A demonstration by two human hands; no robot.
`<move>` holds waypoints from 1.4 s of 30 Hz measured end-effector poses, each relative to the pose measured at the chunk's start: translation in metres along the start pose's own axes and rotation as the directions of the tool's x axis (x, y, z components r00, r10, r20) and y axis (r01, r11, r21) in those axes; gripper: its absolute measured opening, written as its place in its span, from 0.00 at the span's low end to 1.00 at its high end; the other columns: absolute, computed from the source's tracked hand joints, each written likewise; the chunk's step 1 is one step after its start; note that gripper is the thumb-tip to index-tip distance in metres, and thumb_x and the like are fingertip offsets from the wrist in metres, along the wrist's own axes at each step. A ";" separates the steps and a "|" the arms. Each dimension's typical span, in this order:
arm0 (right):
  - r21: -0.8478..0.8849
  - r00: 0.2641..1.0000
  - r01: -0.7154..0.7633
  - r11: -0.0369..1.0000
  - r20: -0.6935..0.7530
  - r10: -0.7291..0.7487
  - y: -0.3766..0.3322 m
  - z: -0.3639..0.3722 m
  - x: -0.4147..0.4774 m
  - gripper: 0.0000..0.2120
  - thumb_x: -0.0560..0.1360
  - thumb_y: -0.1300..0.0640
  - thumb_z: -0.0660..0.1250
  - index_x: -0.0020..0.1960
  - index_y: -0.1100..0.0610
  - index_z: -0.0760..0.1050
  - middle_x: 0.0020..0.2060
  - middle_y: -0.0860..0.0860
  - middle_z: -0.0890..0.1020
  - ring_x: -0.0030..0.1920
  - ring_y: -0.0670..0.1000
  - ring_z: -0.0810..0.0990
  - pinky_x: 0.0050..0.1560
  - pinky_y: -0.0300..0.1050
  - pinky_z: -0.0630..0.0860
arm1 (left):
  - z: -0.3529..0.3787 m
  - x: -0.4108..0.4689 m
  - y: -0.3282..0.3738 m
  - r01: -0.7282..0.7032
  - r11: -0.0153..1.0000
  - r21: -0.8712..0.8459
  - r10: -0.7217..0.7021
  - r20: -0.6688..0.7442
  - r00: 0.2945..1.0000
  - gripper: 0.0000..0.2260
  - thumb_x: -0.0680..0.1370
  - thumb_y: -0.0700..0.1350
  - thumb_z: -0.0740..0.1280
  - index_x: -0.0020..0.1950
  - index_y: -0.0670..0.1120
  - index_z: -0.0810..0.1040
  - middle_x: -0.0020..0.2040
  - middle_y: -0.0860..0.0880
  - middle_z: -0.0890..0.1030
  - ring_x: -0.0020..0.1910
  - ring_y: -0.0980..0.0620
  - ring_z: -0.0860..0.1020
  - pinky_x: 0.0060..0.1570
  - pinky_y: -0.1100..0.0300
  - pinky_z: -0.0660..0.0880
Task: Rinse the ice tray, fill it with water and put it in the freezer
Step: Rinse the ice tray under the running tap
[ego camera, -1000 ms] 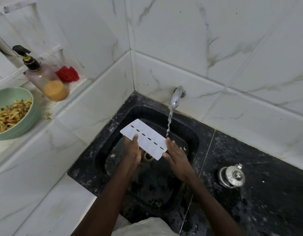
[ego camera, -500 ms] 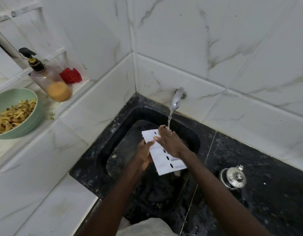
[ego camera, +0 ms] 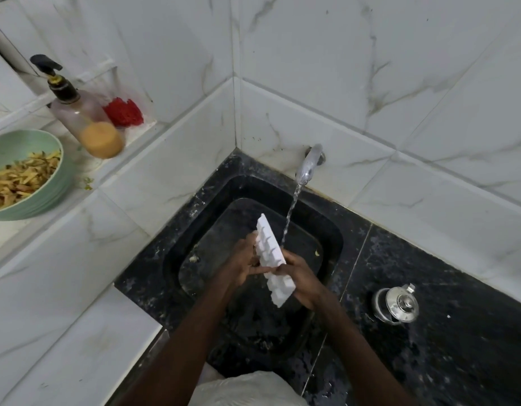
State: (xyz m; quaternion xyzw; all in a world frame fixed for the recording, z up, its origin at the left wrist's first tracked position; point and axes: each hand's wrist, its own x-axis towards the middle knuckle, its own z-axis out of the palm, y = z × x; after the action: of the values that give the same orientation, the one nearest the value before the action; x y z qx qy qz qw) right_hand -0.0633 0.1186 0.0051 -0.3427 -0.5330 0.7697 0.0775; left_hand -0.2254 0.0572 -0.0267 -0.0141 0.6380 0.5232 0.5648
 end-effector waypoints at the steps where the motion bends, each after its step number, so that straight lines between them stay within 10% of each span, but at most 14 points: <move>1: 0.090 1.000 -0.013 0.996 -0.007 0.014 0.002 -0.005 0.000 0.22 0.77 0.68 0.65 0.70 0.60 0.76 0.64 0.62 0.81 0.65 0.66 0.79 0.64 0.57 0.77 | -0.002 0.001 -0.003 -0.030 0.998 0.047 0.032 -0.038 0.999 0.22 0.81 0.63 0.63 0.63 0.47 0.79 0.58 0.45 0.84 0.57 0.45 0.83 0.52 0.42 0.84; 5: 0.305 0.995 -0.054 0.951 -0.065 0.077 0.000 -0.015 -0.001 0.19 0.83 0.62 0.63 0.73 0.63 0.73 0.67 0.65 0.78 0.68 0.69 0.76 0.70 0.68 0.71 | 0.003 0.011 -0.026 -0.042 0.999 0.004 0.042 -0.106 0.993 0.31 0.70 0.70 0.70 0.63 0.50 0.81 0.55 0.46 0.87 0.51 0.45 0.87 0.54 0.40 0.84; 13: -0.368 0.958 -0.106 0.924 -0.286 -0.004 -0.005 -0.024 0.006 0.16 0.82 0.50 0.69 0.68 0.41 0.73 0.53 0.41 0.86 0.50 0.41 0.86 0.47 0.35 0.81 | 0.030 0.001 -0.044 -0.052 0.926 -0.374 0.025 -0.077 0.997 0.11 0.81 0.47 0.71 0.61 0.43 0.81 0.47 0.43 0.88 0.46 0.41 0.87 0.50 0.41 0.84; 28: -0.660 0.995 0.098 0.745 0.058 -0.079 -0.072 -0.026 0.080 0.16 0.83 0.45 0.64 0.59 0.57 0.81 0.51 0.60 0.86 0.53 0.64 0.85 0.55 0.66 0.80 | 0.038 0.006 -0.041 -0.189 0.863 -0.469 0.100 -0.209 0.973 0.14 0.79 0.48 0.72 0.63 0.47 0.80 0.53 0.43 0.88 0.51 0.39 0.87 0.52 0.35 0.82; 33: -0.759 0.995 0.016 0.651 0.076 0.064 -0.040 -0.051 0.079 0.21 0.82 0.34 0.61 0.71 0.41 0.76 0.67 0.50 0.77 0.66 0.50 0.79 0.67 0.56 0.77 | 0.024 0.016 -0.029 -0.266 0.830 -0.490 0.084 -0.362 0.929 0.11 0.79 0.44 0.72 0.61 0.46 0.80 0.51 0.44 0.88 0.49 0.41 0.87 0.50 0.39 0.84; 37: -0.752 0.999 0.015 0.659 0.032 0.014 -0.048 -0.055 0.052 0.22 0.82 0.39 0.62 0.74 0.44 0.73 0.70 0.42 0.69 0.68 0.39 0.70 0.58 0.26 0.66 | 0.030 0.016 -0.036 -0.218 0.846 -0.486 0.054 -0.328 0.943 0.13 0.79 0.47 0.73 0.62 0.47 0.80 0.51 0.45 0.88 0.49 0.42 0.87 0.50 0.37 0.84; 42: -0.725 0.999 0.033 0.688 0.040 -0.005 -0.046 -0.059 0.069 0.26 0.79 0.34 0.64 0.74 0.41 0.71 0.71 0.50 0.69 0.69 0.48 0.75 0.69 0.54 0.76 | 0.045 0.015 -0.033 -0.206 0.890 -0.407 0.089 -0.287 0.954 0.18 0.73 0.54 0.74 0.61 0.51 0.81 0.51 0.46 0.88 0.48 0.42 0.87 0.49 0.36 0.83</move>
State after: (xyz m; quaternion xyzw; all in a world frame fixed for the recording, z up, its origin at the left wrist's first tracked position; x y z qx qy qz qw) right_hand -0.0901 0.2167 0.0025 -0.3265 -0.7986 0.5014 -0.0655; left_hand -0.1786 0.0816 -0.0507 -0.1588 0.5737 0.6869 0.4169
